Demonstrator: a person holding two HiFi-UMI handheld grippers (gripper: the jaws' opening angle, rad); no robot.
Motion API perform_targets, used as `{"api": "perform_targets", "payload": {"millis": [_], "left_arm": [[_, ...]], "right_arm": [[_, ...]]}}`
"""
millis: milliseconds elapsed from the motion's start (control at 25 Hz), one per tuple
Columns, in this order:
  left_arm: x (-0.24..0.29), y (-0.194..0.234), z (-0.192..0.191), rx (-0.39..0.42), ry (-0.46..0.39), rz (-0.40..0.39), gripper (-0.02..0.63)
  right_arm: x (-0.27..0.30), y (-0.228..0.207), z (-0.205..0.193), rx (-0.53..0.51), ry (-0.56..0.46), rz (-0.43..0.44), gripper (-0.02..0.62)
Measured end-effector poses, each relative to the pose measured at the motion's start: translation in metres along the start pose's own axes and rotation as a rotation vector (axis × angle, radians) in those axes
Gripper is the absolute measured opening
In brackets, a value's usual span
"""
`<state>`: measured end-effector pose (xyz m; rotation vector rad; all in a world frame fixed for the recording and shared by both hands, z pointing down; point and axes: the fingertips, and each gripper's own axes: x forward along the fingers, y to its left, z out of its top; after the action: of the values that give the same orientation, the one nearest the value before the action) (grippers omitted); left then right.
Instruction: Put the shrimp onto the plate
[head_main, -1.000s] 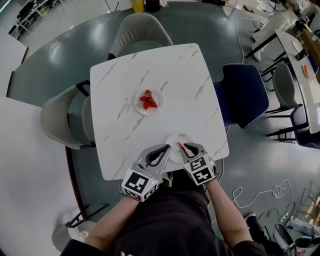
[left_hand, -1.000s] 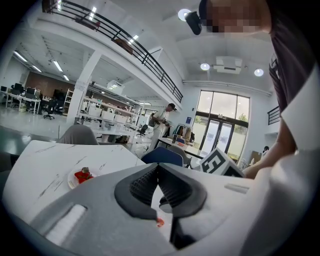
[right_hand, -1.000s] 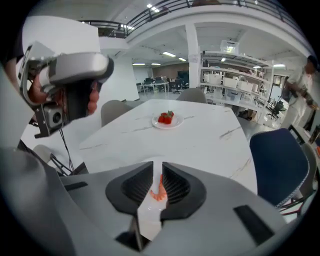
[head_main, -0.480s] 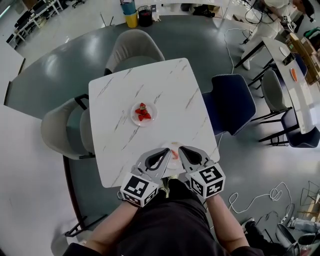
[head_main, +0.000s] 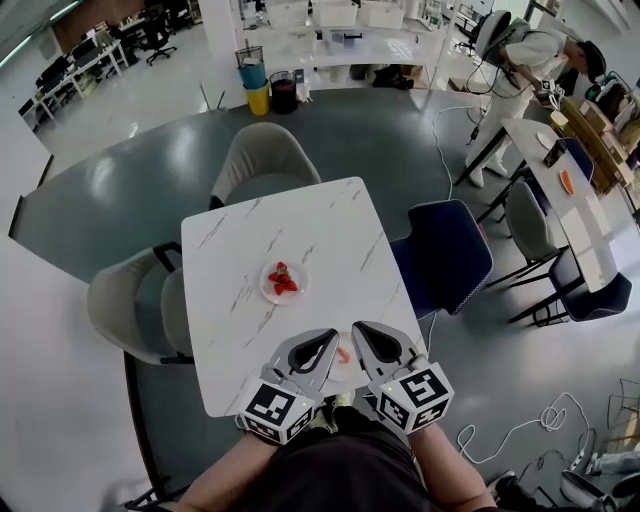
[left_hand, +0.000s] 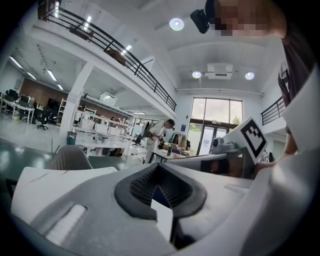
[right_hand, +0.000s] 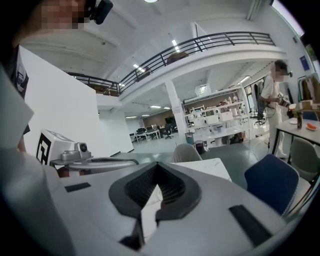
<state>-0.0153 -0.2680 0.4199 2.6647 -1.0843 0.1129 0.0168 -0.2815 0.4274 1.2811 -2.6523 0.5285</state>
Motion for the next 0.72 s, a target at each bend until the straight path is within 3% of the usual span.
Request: {"api": "perform_targets", "payload": {"millis": [720], "left_arm": [[-0.014,-0.014,0.051,0.043,-0.074,0.038,0.008]], "right_arm": [[-0.017,0.02,0.056,-0.043,-0.121,0.025,0.002]]}}
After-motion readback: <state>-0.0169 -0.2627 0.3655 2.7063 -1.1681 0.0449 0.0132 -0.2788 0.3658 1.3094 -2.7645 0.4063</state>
